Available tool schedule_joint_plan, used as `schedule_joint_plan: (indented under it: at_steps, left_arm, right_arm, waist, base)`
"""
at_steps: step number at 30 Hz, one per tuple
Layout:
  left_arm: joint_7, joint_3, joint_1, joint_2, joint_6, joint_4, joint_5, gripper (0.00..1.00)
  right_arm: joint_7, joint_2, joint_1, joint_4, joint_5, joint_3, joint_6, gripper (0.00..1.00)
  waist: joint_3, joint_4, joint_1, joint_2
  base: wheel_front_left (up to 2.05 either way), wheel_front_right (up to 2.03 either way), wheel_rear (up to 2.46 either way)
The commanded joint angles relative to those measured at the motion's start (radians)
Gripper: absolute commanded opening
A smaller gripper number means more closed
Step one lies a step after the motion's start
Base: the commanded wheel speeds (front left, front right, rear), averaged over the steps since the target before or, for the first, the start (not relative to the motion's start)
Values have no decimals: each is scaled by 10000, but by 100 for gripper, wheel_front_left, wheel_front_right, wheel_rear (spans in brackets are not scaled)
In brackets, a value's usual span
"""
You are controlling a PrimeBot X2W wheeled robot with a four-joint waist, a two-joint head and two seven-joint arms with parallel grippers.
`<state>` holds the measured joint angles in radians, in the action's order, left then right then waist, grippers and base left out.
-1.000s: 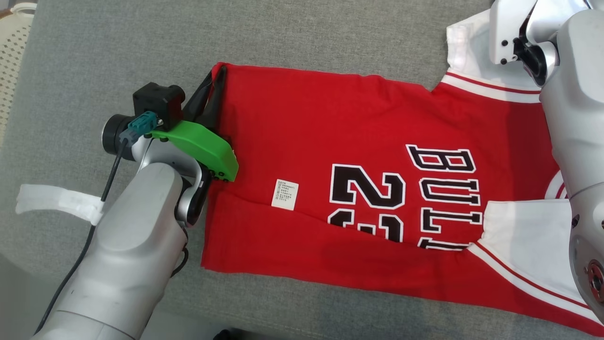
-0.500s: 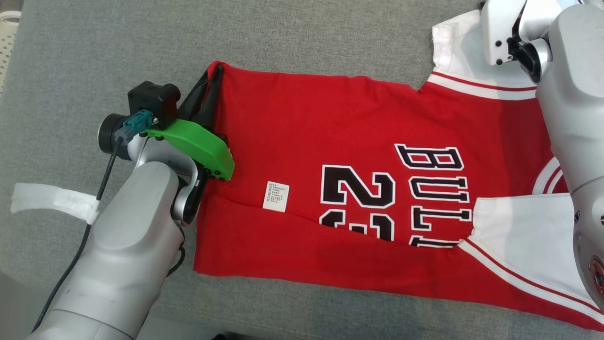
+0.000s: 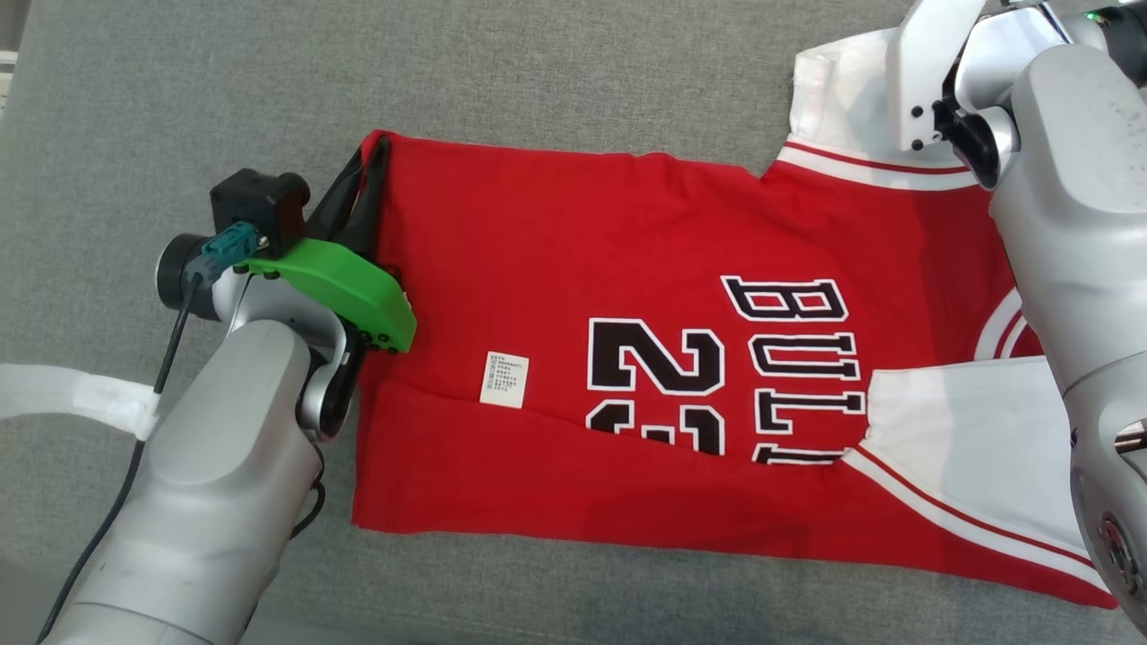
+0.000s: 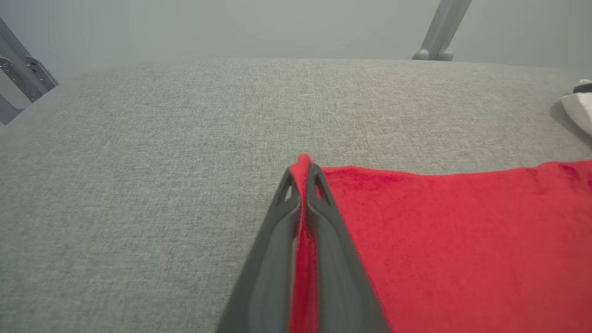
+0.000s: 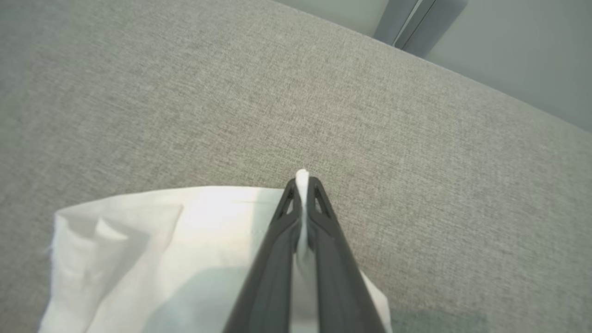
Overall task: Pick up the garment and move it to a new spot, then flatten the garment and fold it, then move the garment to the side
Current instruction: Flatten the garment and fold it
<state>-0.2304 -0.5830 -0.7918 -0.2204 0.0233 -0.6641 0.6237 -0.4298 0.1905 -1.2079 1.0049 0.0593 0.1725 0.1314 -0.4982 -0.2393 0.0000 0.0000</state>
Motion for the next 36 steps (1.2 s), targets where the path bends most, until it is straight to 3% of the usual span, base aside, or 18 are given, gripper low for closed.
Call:
schedule_joint_plan:
  at_steps: [1,12,18,26,36]
  left_arm:
    - [-57,63,194,-155,-4,-15,72,0]
    - [120,299,945,-883,7,263,426,0]
    - [217,417,1572,-1454,-143,846,496,0]
    - [392,534,2908,-2245,-462,2127,707,0]
    - [91,755,4794,-2738,-1092,3980,920,0]
  right_arm:
    - [188,-3,231,-180,281,138,-16,0]
    - [903,608,1480,-2484,2201,1159,-15,0]
    - [918,1139,2870,-4590,2989,1287,-15,0]
    - [762,1308,5801,-7989,3530,458,-15,0]
    - [686,714,9256,-10870,3581,-989,-15,0]
  waist:
    - [227,206,0,0]
    - [1092,992,0,0]
    - [1576,1460,0,0]
    - [2262,2000,0,0]
    - [2578,2335,0,0]
  base:
    - [0,0,0]
    - [0,0,0]
    - [0,0,0]
    - [0,0,0]
    - [0,0,0]
